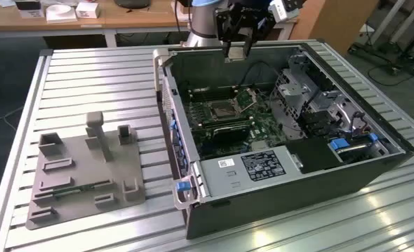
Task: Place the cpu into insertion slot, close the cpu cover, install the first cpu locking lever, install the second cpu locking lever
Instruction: 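Place the cpu into insertion slot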
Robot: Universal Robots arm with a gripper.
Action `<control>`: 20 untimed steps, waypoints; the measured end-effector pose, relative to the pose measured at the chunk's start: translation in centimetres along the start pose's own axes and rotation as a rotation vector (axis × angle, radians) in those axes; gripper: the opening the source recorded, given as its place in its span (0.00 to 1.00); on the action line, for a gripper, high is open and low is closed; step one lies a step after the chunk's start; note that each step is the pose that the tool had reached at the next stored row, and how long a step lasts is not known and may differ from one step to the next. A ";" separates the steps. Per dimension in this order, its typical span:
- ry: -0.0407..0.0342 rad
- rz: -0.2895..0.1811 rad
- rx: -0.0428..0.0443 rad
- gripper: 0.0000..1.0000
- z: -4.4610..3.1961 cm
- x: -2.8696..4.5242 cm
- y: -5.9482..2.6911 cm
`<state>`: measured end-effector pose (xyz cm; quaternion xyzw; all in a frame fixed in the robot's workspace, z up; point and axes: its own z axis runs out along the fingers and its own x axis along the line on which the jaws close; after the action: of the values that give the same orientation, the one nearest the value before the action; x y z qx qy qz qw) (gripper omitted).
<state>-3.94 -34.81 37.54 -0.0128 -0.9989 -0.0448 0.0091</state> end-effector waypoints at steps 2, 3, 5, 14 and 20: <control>0.0000 0.000 0.0000 0.54 0.00 0.00 0.00; 0.0000 0.000 -0.0001 0.54 0.00 0.00 0.00; 0.0000 0.000 -0.0001 0.54 0.00 0.00 0.00; -0.0030 0.034 -0.0005 0.54 0.01 0.00 0.00; -0.0118 0.131 -0.0025 0.54 0.07 0.01 -0.01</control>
<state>-3.95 -34.81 37.46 -0.0784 -0.9959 -0.0453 0.0061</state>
